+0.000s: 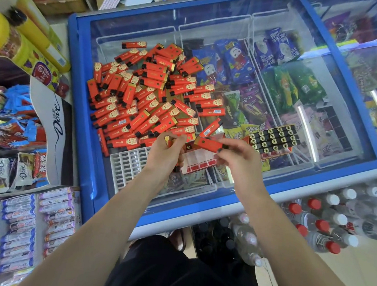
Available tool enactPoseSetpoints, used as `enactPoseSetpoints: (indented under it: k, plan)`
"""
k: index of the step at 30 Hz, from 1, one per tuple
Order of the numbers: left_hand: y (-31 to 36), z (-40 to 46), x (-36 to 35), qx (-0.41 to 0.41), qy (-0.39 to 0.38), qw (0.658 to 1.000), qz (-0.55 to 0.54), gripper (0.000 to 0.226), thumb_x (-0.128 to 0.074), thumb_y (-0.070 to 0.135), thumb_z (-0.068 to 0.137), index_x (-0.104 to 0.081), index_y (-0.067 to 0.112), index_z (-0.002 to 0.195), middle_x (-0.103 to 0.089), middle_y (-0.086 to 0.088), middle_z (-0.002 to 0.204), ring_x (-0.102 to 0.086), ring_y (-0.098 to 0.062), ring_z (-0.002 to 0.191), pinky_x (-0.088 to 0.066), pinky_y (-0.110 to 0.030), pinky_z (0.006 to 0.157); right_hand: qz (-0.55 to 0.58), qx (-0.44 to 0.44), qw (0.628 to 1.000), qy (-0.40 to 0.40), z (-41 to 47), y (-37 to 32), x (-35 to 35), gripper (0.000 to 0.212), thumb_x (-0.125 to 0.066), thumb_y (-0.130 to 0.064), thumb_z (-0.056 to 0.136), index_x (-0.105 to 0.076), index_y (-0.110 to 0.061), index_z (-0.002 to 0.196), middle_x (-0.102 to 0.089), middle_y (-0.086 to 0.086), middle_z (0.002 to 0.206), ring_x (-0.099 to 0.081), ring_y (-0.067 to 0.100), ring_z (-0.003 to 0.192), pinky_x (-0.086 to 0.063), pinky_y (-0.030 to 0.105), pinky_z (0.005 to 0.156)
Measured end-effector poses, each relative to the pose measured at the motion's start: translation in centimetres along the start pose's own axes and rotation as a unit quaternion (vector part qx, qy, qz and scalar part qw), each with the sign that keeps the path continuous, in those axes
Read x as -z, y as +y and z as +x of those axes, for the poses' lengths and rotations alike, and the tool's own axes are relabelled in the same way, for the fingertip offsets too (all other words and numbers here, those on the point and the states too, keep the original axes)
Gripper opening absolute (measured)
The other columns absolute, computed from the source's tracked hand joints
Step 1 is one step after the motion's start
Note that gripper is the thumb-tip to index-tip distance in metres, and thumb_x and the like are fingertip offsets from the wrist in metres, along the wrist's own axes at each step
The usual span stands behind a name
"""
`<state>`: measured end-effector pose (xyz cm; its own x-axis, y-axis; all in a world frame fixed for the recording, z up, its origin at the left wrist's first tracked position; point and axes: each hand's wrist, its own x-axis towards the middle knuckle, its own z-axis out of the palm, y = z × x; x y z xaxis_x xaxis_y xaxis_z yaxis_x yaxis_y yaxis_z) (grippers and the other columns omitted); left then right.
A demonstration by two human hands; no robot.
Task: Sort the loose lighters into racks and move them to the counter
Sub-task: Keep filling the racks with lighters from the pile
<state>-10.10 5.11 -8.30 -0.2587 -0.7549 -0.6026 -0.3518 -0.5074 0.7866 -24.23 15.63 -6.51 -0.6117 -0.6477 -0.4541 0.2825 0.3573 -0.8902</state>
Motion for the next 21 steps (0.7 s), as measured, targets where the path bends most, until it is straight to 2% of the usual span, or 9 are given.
enactPoseSetpoints:
  k: [3,5,8,10,12,14,17,21]
  plan:
    - [-0.5,0.5,0.7,-0.002,0.012,0.999,0.053,0.018,-0.068,0.027,0.098,-0.059,0.018,0.111,-0.062,-0.006,0.069,-0.058,-0.02,0.062,-0.053,-0.038,0.065,-0.138,0.051,0.989,0.0,1.4,0.2,2.0,0.029,-0.064,0.001,0.086,-0.075,-0.022,0.102,-0.072,0.002,0.088,-0.067,0.027,0.079,-0.056,0.042,0.077]
    - [-0.8,0.6,1.0,-0.009,0.005,0.997,0.074,0.015,-0.067,0.024,0.099,-0.058,0.02,0.11,-0.062,-0.006,0.068,-0.058,-0.021,0.062,-0.052,-0.04,0.065,-0.234,0.094,0.968,-0.012,2.1,0.3,2.8,0.033,-0.06,0.001,0.09,-0.073,-0.024,0.107,-0.071,-0.005,0.088,-0.064,0.017,0.075,-0.053,0.033,0.072]
    - [-1.1,0.9,1.2,-0.011,-0.008,0.994,0.107,0.012,-0.064,0.022,0.101,-0.058,0.024,0.111,-0.063,-0.009,0.069,-0.057,-0.022,0.06,-0.048,-0.038,0.061,-0.311,0.148,0.939,-0.001,2.7,0.1,3.0,0.034,-0.06,0.002,0.091,-0.07,-0.019,0.116,-0.069,-0.005,0.098,-0.064,0.013,0.082,-0.05,0.022,0.076]
    - [-1.3,1.0,1.3,-0.013,-0.014,0.992,0.122,0.01,-0.063,0.023,0.102,-0.059,0.027,0.109,-0.064,-0.01,0.071,-0.057,-0.023,0.061,-0.046,-0.038,0.061,-0.36,0.196,0.912,0.014,3.1,0.0,2.8,0.031,-0.061,0.005,0.089,-0.07,-0.013,0.113,-0.068,0.0,0.102,-0.064,0.017,0.09,-0.051,0.025,0.083]
    - [-1.4,1.0,1.3,-0.019,-0.018,0.991,0.133,0.009,-0.063,0.024,0.102,-0.059,0.029,0.107,-0.064,-0.01,0.072,-0.057,-0.023,0.062,-0.046,-0.038,0.061,-0.39,0.242,0.889,0.016,3.5,0.2,2.5,0.028,-0.06,0.008,0.087,-0.07,-0.009,0.107,-0.064,-0.001,0.1,-0.063,0.02,0.09,-0.053,0.032,0.084]
    - [-1.4,1.1,1.4,-0.028,-0.023,0.989,0.143,0.008,-0.062,0.024,0.103,-0.059,0.031,0.106,-0.064,-0.012,0.073,-0.056,-0.023,0.062,-0.045,-0.038,0.06,-0.397,0.27,0.877,0.0,3.7,0.4,2.2,0.026,-0.061,0.008,0.087,-0.071,-0.007,0.106,-0.059,-0.001,0.103,-0.061,0.018,0.086,-0.052,0.029,0.083]
    - [-1.4,1.3,1.6,-0.045,-0.031,0.986,0.155,0.009,-0.06,0.024,0.104,-0.058,0.032,0.105,-0.062,-0.014,0.074,-0.054,-0.025,0.063,-0.044,-0.038,0.061,-0.419,0.291,0.86,-0.028,3.9,1.2,1.7,0.019,-0.064,0.003,0.092,-0.071,-0.004,0.108,-0.059,0.007,0.109,-0.061,0.018,0.081,-0.052,0.027,0.08]
    - [-1.5,1.5,1.9,-0.065,-0.04,0.981,0.176,0.01,-0.062,0.024,0.103,-0.059,0.033,0.104,-0.061,-0.014,0.074,-0.051,-0.025,0.062,-0.041,-0.038,0.058,-0.445,0.31,0.84,-0.012,3.8,2.2,1.3,0.018,-0.062,0.001,0.094,-0.071,-0.003,0.108,-0.06,0.01,0.109,-0.06,0.021,0.081,-0.046,0.027,0.069]
